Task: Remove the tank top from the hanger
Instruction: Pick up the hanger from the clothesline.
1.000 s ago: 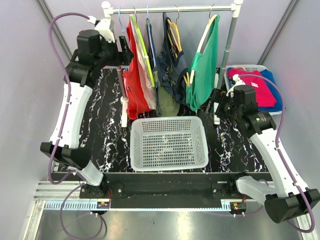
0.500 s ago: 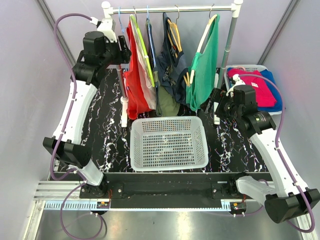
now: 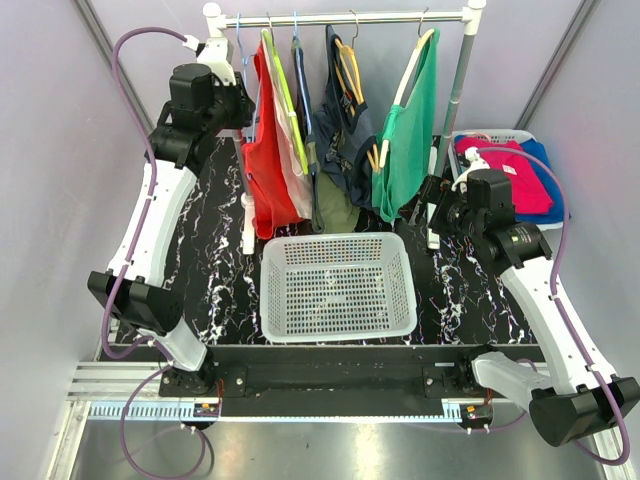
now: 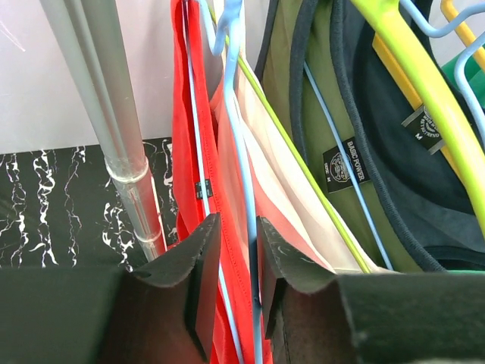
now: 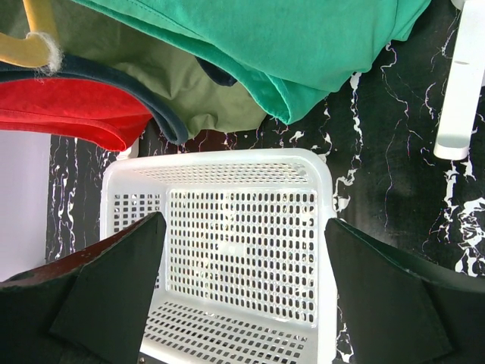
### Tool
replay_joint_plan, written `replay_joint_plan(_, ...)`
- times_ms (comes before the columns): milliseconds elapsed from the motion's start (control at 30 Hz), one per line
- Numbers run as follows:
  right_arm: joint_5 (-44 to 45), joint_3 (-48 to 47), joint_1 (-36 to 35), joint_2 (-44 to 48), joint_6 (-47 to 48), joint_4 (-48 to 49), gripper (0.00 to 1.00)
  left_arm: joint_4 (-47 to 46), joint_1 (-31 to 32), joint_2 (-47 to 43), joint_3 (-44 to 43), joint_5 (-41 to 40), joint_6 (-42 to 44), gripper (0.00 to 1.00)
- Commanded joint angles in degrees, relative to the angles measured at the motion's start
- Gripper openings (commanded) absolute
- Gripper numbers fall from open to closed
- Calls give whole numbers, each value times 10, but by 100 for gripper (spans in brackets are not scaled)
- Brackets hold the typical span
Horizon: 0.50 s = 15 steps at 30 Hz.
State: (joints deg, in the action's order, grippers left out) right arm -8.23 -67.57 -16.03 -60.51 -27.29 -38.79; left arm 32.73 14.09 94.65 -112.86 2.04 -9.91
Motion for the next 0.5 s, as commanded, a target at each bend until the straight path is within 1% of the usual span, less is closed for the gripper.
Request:
replay_joint_plan(0, -9, -17, -5, 6, -6, 20, 95, -42, 2, -3, -1, -6, 2, 27)
replay_joint_plan(67, -9, -15, -6, 7, -6, 20, 95, -43, 2, -1, 0, -5, 2, 24)
replay_joint_plan(133, -9, -13, -6, 7, -6, 20, 94, -43, 2, 1, 0, -5, 2, 16)
replay_joint_plan(167, -8, -13, -6, 7, -6, 20, 94, -44, 2, 2, 1, -5, 2, 6)
replay_joint_plan(200, -7, -12, -6, 8, -6, 20, 94, -45, 2, 2, 0, -5, 2, 2)
replay_joint_plan(233, -8, -12, -5, 7, -6, 20, 94, -45, 2, 1, 0, -6, 2, 0)
replay_joint_plan(467, -8, -6, -6, 12, -6, 20, 93, -50, 2, -13, -14, -18, 14, 0)
